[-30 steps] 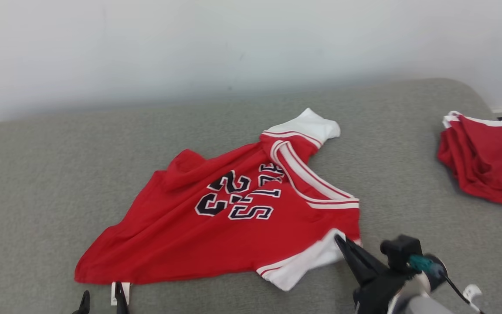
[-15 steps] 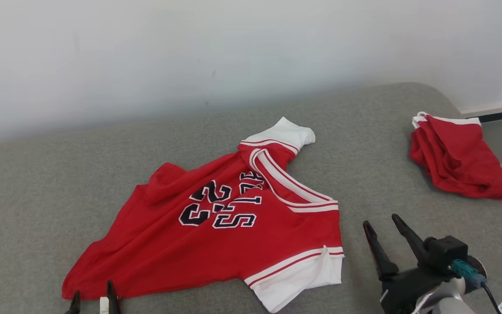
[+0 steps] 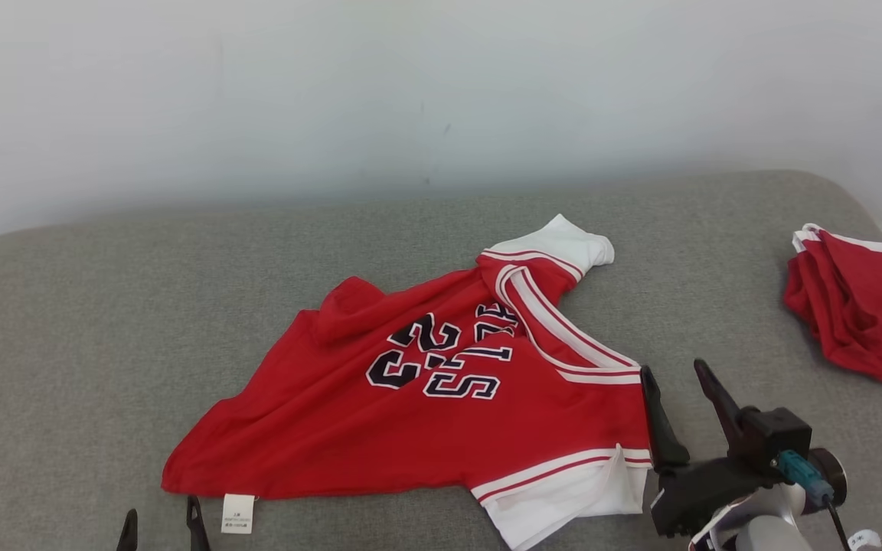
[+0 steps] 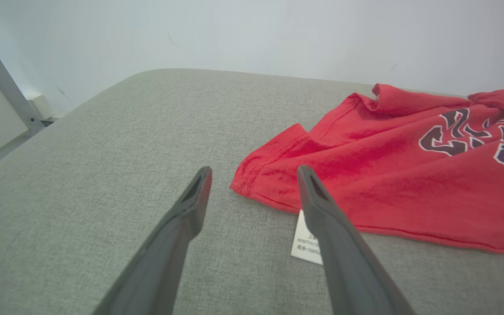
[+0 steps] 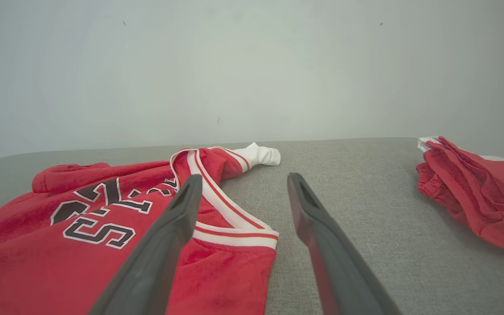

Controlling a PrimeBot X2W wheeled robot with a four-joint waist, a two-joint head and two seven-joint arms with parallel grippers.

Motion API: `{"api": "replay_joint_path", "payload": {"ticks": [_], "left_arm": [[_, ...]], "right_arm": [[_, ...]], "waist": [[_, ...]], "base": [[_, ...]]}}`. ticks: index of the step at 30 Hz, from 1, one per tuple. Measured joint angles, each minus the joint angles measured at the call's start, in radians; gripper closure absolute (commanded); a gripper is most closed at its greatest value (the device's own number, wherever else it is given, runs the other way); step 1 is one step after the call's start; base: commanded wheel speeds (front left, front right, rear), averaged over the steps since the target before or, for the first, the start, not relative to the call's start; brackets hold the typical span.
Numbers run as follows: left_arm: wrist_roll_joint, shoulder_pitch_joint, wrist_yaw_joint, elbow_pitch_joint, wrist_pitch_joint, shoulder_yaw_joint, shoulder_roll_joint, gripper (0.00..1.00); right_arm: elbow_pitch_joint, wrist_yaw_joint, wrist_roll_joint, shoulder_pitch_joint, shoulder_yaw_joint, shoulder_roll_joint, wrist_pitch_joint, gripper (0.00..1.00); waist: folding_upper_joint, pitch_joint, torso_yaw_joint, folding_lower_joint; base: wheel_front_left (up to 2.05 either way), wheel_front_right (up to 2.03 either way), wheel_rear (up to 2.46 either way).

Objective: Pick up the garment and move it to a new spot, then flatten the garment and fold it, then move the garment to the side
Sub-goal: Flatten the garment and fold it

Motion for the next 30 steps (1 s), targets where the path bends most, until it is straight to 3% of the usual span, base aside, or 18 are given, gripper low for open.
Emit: {"api": "replay_joint_path", "payload": {"ticks": [10,19,20,21,22,30], "left_arm": [[-0.003,0.01,0.012,-0.025,0.0,-0.044,0.0,0.0],[-0.003,-0.051,0.017,-0.055,0.0,-0.096,-0.001,0.0],[-0.003,-0.056,0.02,-0.056,0.0,-0.1,-0.001,0.0],[-0.003,-0.061,0.024,-0.059,0.0,-0.103,-0.001,0.0],[-0.004,-0.063,0.024,-0.061,0.0,-0.106,0.0,0.0],[-0.007,-0.069,0.024,-0.075,0.0,-0.111,-0.001,0.0]], "right_arm": [[0.175,0.0,-0.049,-0.087,-0.059,-0.014,0.0,0.0],[0.395,0.0,-0.035,-0.231,-0.016,-0.056,0.012,0.0],[0.42,0.0,-0.032,-0.242,-0.005,-0.061,0.026,0.14],[0.444,0.0,-0.024,-0.254,0.005,-0.065,0.035,0.39],[0.458,0.0,-0.021,-0.263,0.018,-0.072,0.037,1.0],[0.481,0.0,-0.033,-0.42,0.079,-0.175,0.014,1.0]], "waist": [[0.0001,0.047,0.028,0.0002],[0.0001,0.125,0.072,0.0003],[0.0001,0.131,0.079,0.0003],[0.0,0.137,0.087,0.0003],[0.0001,0.143,0.095,0.0003],[0.0001,0.182,0.154,0.0003]], "base": [[0.0,0.0,0.0],[0.0,0.0,0.0],[0.0,0.0,0.0],[0.0,0.0,0.0],[0.0,0.0,0.0],[0.0,0.0,0.0]]}}
